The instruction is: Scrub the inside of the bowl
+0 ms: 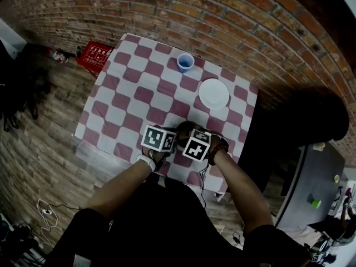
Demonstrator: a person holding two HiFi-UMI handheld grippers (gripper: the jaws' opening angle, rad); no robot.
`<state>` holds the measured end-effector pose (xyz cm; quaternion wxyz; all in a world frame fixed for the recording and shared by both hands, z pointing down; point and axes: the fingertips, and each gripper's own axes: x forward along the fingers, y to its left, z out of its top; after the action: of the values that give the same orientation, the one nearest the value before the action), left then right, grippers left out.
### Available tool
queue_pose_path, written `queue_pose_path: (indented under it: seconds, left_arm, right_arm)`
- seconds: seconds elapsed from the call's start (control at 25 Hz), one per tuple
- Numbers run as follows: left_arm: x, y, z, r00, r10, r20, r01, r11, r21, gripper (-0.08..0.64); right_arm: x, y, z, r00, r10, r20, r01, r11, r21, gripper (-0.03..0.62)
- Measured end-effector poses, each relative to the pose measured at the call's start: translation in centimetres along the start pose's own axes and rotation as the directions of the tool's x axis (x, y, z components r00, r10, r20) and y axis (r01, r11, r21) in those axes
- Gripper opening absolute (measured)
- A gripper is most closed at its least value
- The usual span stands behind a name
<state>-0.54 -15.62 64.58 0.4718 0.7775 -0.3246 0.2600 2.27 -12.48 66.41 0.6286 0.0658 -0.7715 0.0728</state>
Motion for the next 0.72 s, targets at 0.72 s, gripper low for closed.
queue_pose_path:
  seconds: [0.72]
  left_arm:
    - [2.3, -0.3, 3.2, 0.993, -0.026, -0.113, 0.048, 0.98, 0.194, 0.028]
  right_arm:
    - [0.0, 1.5, -0.4, 0.996, -0.083, -0.044, 0.055, 0.893, -0.447, 0.058]
